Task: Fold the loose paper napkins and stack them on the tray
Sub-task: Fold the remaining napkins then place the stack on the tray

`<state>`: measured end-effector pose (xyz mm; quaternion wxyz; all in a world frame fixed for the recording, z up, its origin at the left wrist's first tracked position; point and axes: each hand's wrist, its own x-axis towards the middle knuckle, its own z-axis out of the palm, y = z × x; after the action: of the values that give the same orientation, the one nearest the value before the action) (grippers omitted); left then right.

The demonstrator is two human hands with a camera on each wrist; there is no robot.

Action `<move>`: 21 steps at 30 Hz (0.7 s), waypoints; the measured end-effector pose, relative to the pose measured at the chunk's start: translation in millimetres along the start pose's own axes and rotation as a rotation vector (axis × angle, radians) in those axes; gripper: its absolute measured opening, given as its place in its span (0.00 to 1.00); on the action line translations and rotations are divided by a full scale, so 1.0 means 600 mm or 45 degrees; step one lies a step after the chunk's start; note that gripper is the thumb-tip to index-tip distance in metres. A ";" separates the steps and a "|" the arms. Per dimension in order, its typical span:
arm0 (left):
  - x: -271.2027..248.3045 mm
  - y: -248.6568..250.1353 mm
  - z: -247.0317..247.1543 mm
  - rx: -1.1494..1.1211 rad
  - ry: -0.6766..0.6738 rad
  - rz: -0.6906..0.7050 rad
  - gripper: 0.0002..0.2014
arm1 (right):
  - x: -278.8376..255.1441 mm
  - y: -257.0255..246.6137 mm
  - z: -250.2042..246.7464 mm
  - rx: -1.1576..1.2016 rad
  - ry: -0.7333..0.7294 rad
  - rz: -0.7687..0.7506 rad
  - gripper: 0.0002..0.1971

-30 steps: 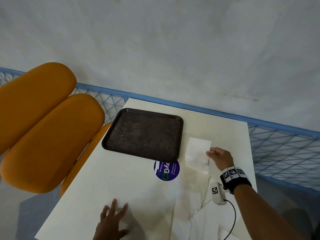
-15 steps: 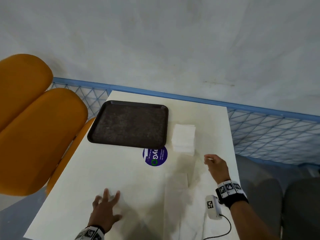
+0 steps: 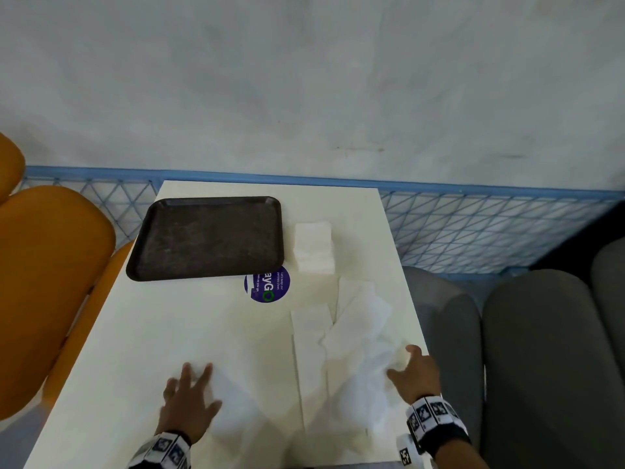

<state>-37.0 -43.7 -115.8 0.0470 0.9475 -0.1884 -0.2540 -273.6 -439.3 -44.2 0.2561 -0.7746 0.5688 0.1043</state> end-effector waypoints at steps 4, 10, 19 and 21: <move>-0.035 0.000 0.017 -0.022 0.024 0.031 0.40 | -0.037 0.027 0.036 -0.019 -0.074 0.226 0.45; -0.067 0.001 0.032 -0.022 0.014 0.062 0.39 | -0.049 0.036 0.050 0.139 -0.068 0.273 0.33; -0.099 -0.003 0.016 -0.105 0.009 0.102 0.37 | -0.050 0.043 0.031 0.316 -0.145 0.201 0.25; -0.104 0.006 -0.001 -0.161 0.002 0.064 0.36 | -0.047 0.048 0.027 0.458 -0.132 0.135 0.13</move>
<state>-87.8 -23.2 -85.8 0.1131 0.9378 -0.1956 -0.2634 -307.8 -414.0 -52.9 0.4134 -0.6790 0.6042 0.0541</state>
